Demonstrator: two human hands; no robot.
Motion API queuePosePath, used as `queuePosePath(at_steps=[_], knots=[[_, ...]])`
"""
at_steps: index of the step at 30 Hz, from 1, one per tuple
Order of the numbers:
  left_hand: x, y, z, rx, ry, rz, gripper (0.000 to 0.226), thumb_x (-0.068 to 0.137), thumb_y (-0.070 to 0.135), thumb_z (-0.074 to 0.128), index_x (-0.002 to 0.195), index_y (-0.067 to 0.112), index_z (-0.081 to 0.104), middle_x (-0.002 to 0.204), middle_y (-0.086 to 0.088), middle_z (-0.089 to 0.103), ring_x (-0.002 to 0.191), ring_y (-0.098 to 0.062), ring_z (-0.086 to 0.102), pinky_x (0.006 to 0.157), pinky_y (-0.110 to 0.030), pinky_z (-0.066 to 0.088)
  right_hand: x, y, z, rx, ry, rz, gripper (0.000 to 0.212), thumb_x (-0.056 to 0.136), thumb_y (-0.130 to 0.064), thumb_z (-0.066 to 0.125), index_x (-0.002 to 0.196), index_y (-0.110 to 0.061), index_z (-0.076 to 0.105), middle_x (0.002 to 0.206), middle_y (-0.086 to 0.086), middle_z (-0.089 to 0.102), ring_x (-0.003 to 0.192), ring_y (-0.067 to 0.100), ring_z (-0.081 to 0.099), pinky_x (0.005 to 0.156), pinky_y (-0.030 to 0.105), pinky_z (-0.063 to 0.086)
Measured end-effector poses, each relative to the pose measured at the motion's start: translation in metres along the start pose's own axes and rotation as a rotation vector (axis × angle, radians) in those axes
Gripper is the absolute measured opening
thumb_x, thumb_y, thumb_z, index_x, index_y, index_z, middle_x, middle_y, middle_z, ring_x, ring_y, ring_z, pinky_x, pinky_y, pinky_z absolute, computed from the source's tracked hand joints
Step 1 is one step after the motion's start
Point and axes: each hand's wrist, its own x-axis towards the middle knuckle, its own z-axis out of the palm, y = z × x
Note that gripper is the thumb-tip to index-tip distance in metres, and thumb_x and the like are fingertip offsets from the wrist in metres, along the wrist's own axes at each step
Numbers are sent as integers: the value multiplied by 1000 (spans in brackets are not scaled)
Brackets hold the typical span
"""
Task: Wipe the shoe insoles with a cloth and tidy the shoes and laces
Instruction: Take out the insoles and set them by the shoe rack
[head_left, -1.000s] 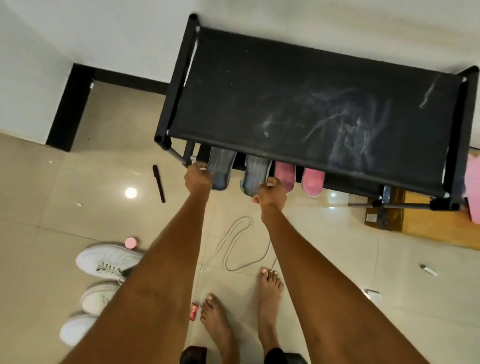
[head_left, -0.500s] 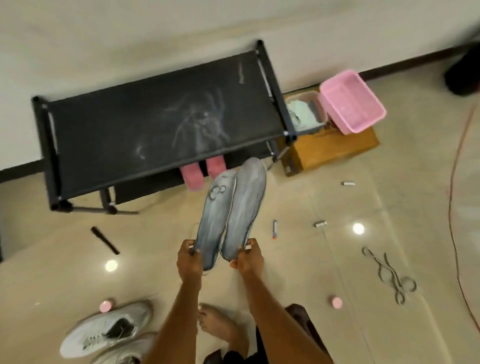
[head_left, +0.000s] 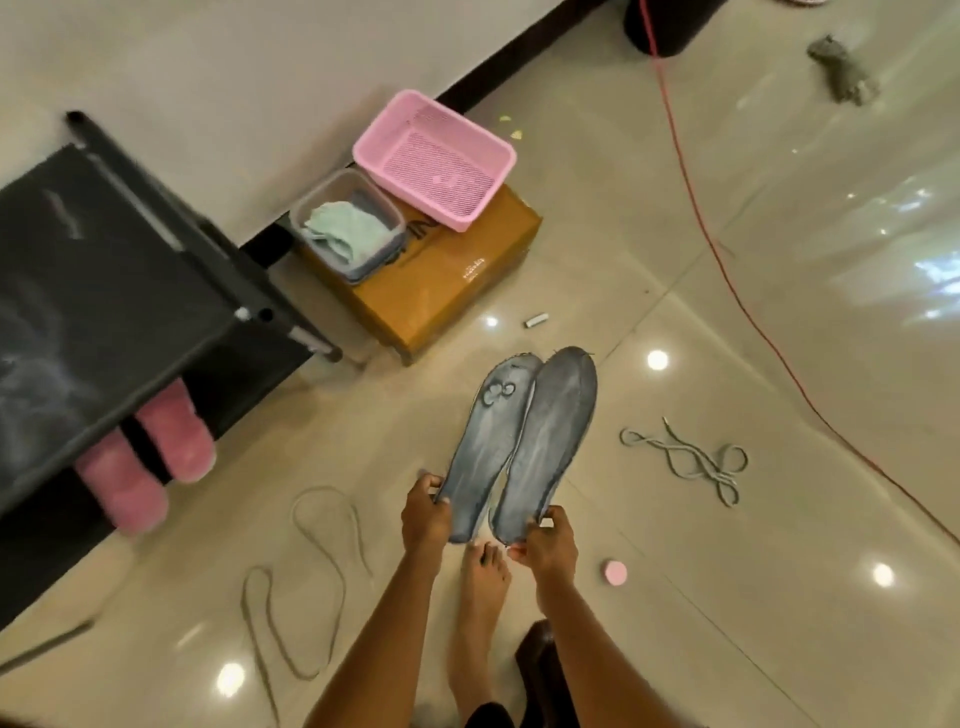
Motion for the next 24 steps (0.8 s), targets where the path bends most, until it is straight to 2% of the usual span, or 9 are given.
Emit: queuePosePath(at_steps=[2, 3, 5, 9, 14, 20, 24], knots=[[20, 16, 28, 47, -42, 40, 14, 90, 3, 48, 89, 14, 56, 105, -14, 62, 86, -30, 57, 83, -35, 45, 24, -12, -11, 117, 40, 39, 18, 90, -11, 51, 78, -25, 48, 78, 13, 63, 66, 28, 62, 77, 49, 57], [30, 25, 43, 81, -66, 62, 14, 90, 3, 48, 88, 14, 55, 100, -13, 62, 85, -30, 56, 86, -37, 46, 39, -15, -17, 180, 56, 64, 18, 92, -8, 50, 80, -22, 48, 75, 11, 61, 60, 24, 60, 76, 46, 57], [49, 39, 73, 141, -108, 81, 16, 91, 4, 45, 101, 9, 57, 108, -14, 62, 96, -31, 58, 84, -35, 45, 75, -13, -26, 235, 88, 99, 12, 93, -7, 48, 85, -16, 49, 74, 8, 59, 55, 21, 58, 78, 45, 57], [72, 50, 122, 249, -154, 105, 27, 89, -1, 39, 109, 9, 55, 115, -15, 61, 102, -32, 58, 81, -35, 46, 129, 6, -38, 197, 107, 142, 6, 92, -8, 47, 97, -12, 47, 86, 14, 59, 53, 26, 60, 82, 48, 55], [82, 31, 158, 344, -200, 97, 30, 89, -1, 40, 114, 9, 53, 119, -14, 59, 105, -31, 56, 78, -28, 39, 158, 51, -48, 208, 107, 206, 7, 92, -6, 44, 92, -13, 45, 92, 19, 59, 59, 27, 59, 75, 43, 56], [80, 1, 171, 304, -148, 78, 31, 88, -5, 39, 115, 4, 51, 121, -14, 57, 106, -31, 54, 73, -26, 34, 163, 82, -39, 308, 129, 158, 22, 92, -1, 39, 78, -17, 45, 83, 15, 54, 55, 21, 53, 67, 38, 55], [81, -5, 171, 264, -129, 124, 25, 91, -2, 42, 113, 5, 52, 118, -13, 59, 103, -31, 55, 73, -27, 35, 165, 75, -29, 318, 148, 97, 13, 95, -6, 42, 89, -16, 48, 94, 20, 61, 63, 22, 59, 71, 39, 58]])
